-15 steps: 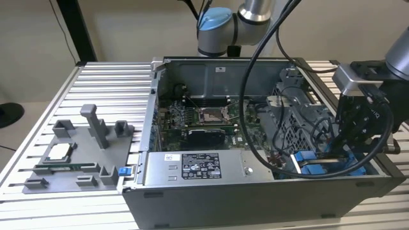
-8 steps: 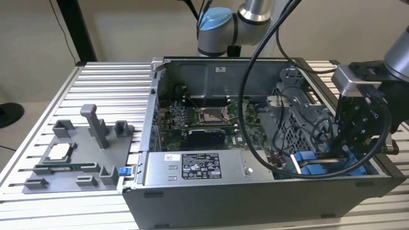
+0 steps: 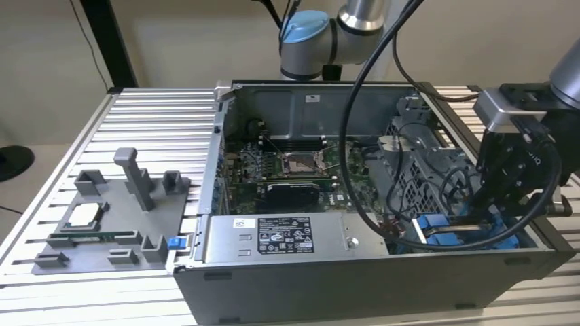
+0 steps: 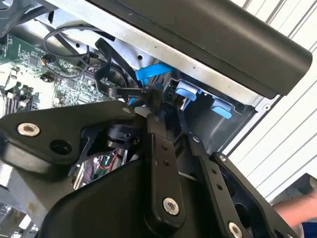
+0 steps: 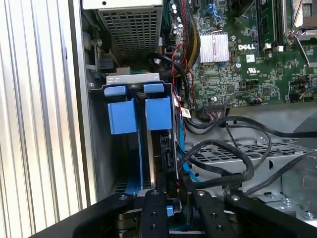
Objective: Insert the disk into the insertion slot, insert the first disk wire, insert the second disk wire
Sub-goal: 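Insert the first disk wire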
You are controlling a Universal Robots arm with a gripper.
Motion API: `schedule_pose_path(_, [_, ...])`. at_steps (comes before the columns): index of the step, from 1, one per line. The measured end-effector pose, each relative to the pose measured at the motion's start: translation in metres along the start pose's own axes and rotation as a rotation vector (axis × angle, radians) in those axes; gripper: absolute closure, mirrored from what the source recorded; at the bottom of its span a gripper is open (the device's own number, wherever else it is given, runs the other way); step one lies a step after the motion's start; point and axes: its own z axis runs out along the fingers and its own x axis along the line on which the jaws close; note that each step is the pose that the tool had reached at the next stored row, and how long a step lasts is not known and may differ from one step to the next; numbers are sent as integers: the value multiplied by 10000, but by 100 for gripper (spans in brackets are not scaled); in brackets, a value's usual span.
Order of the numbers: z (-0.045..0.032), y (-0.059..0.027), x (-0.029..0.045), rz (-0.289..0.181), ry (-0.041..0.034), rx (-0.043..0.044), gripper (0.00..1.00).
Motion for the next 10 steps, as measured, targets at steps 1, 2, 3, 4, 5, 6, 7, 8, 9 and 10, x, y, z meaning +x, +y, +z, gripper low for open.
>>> schedule_pose_path(1, [-23,1,-1,0,1,0,0])
schedule_pose_path(2, [-46,2,-2,1,2,0,0])
schedule_pose_path(3, [-71,4,-4,1,2,0,0])
schedule_pose_path(4, [-90,5,-5,1,2,0,0])
schedule_pose_path(5, [-111,6,-5,1,2,0,0])
schedule_pose_path(6, [-133,7,-7,1,2,0,0])
schedule_pose_path(7, [-152,8,-8,1,1,0,0])
schedule_pose_path(8, [-172,9,-9,1,1,0,0])
schedule_pose_path(9, [-191,10,-10,1,2,0,0])
schedule_pose_path(10, [-208,11,-11,1,2,0,0])
